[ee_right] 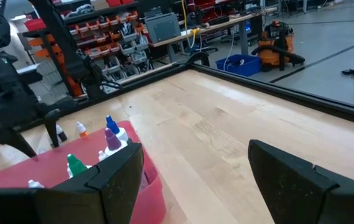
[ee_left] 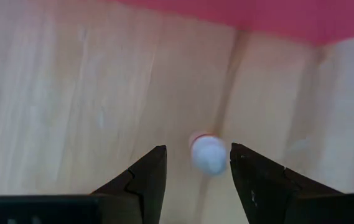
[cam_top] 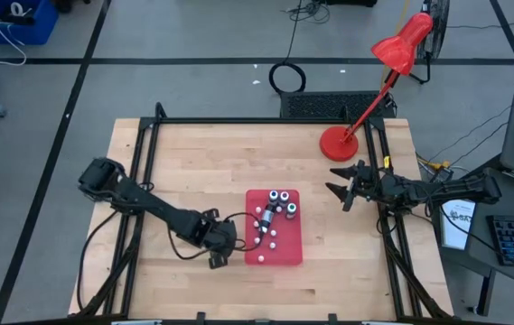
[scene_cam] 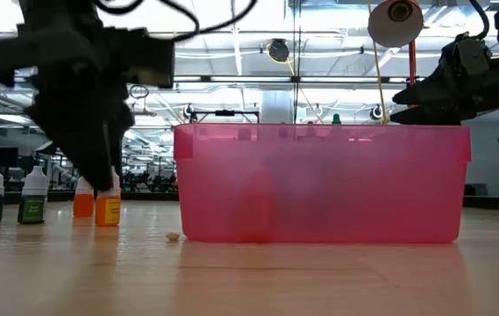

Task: Pick & Place food coloring
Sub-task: Put the small orange food coloring bottle into the red bin

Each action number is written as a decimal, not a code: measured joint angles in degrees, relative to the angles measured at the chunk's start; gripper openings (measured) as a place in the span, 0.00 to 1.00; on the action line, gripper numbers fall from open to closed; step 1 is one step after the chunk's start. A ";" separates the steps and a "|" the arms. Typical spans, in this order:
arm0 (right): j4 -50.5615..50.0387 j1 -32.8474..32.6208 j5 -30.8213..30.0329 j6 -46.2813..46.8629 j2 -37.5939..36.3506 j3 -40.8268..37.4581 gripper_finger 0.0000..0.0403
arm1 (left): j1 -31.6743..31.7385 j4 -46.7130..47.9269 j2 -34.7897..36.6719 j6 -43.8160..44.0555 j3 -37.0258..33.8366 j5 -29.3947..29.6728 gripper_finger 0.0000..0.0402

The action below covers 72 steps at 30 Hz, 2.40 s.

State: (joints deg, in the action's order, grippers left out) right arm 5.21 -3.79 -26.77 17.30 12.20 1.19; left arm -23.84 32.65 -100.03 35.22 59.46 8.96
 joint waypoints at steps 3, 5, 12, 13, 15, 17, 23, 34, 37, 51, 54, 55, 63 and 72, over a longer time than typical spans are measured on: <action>0.02 0.00 0.00 0.00 0.00 0.00 0.69 | 0.55 -0.32 -2.48 -0.04 0.00 -0.14 0.44; 0.02 0.00 0.00 -0.01 0.00 0.00 0.69 | 0.99 -0.84 -3.90 0.04 0.03 -1.02 0.44; 0.04 0.00 0.03 0.00 0.01 0.00 0.69 | 1.73 -2.07 -4.98 -0.50 0.25 -2.52 0.44; 0.02 0.00 0.03 0.00 0.01 -0.01 0.69 | 1.71 -2.15 -4.78 -0.53 0.21 -2.53 0.44; 0.04 0.00 0.03 0.00 0.01 0.00 0.69 | 1.71 -2.23 -4.72 -0.47 0.15 -2.74 0.44; 0.04 0.00 0.05 0.03 0.01 0.00 0.69 | 1.71 -2.12 -4.72 0.28 0.15 -2.99 0.44; 0.04 -0.02 0.05 0.46 0.01 -0.01 0.69 | 1.75 -1.58 -4.72 2.65 0.11 -3.24 0.35; 0.07 -0.02 0.05 0.48 0.00 0.00 0.69 | 1.89 6.45 -5.39 3.53 5.24 -7.96 0.16; 0.07 -0.02 0.05 0.46 -0.01 -0.02 0.69 | 1.82 14.96 -5.10 1.30 13.17 -4.39 0.16; 0.09 -0.01 0.05 0.46 -0.01 0.00 0.69 | 4.13 22.63 -10.07 -14.83 40.68 7.26 0.16; 0.09 -0.02 0.07 0.46 -0.01 0.00 0.69 | 5.12 22.57 -15.03 -17.56 42.75 3.75 0.16; 0.09 -0.02 0.07 0.46 0.00 0.00 0.69 | 5.47 22.55 -16.97 -18.45 43.57 2.54 0.16; 0.09 0.00 0.07 0.46 0.00 -0.01 0.69 | 6.32 23.30 -29.11 -23.00 53.14 -3.05 0.16; 0.09 -0.01 0.07 0.46 0.00 0.00 0.69 | 6.89 24.06 -31.15 -21.31 52.54 -3.35 0.16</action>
State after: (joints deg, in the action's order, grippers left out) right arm 5.30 -3.80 -26.70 17.76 12.20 1.19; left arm -16.95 56.71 -131.18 13.91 112.00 5.61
